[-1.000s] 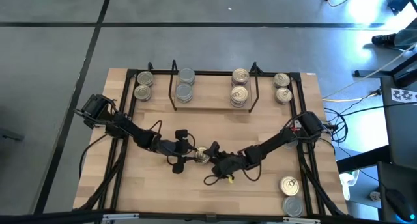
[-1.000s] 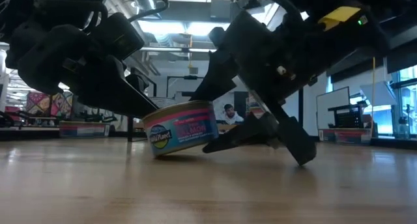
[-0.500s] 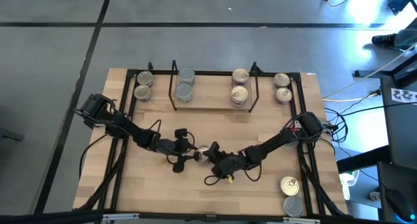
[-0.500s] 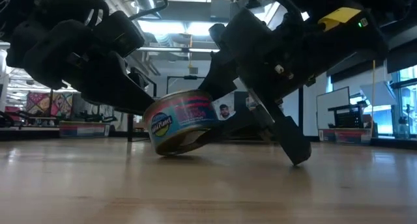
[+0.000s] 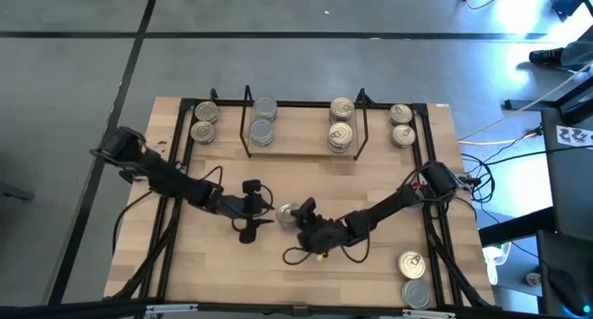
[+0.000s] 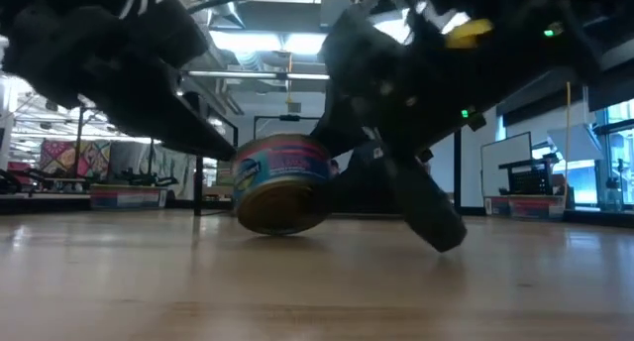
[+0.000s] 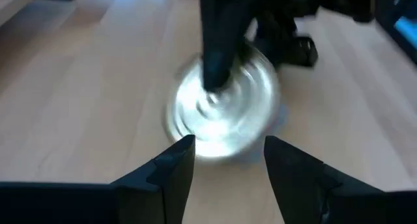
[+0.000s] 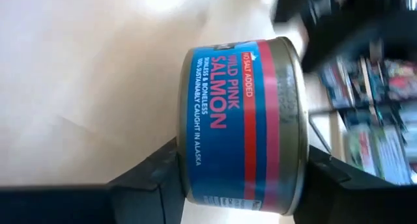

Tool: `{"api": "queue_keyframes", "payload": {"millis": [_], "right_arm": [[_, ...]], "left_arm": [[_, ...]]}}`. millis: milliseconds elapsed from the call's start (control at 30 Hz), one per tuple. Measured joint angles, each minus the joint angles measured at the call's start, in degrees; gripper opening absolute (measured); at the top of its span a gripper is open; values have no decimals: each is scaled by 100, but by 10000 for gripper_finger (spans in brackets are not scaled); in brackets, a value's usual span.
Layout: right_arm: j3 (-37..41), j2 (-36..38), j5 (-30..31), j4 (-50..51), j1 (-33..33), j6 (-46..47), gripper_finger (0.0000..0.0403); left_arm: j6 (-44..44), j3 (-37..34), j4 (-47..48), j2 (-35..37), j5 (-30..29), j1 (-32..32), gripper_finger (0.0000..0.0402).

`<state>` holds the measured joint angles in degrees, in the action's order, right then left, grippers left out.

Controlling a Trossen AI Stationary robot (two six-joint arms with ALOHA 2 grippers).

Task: Stack canned seafood by type on shelf
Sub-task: Put the blue pink tuna can on the shelf

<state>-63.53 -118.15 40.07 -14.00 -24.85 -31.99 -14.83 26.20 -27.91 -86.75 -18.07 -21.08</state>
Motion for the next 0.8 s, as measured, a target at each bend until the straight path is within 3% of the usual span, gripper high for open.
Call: {"api": "queue_keyframes", "payload": {"millis": [200, 333, 533, 800], "right_arm": [[-612, -10, 675, 1278, -14, 250, 197], [-1055, -9, 1005, 2089, 28, 280, 198], [-1705, 9, 1383, 3258, 463, 364, 198], [-2531, 20, 1433, 4219, 1401, 370, 198]], "left_arm": [[-463, 0, 1521, 763, -617, 3, 184], [-1006, 0, 2205, 867, -1097, -17, 184], [-1201, -57, 2300, 834, -1277, -144, 184], [-1132, -57, 2314, 837, -1298, -305, 184]]}}
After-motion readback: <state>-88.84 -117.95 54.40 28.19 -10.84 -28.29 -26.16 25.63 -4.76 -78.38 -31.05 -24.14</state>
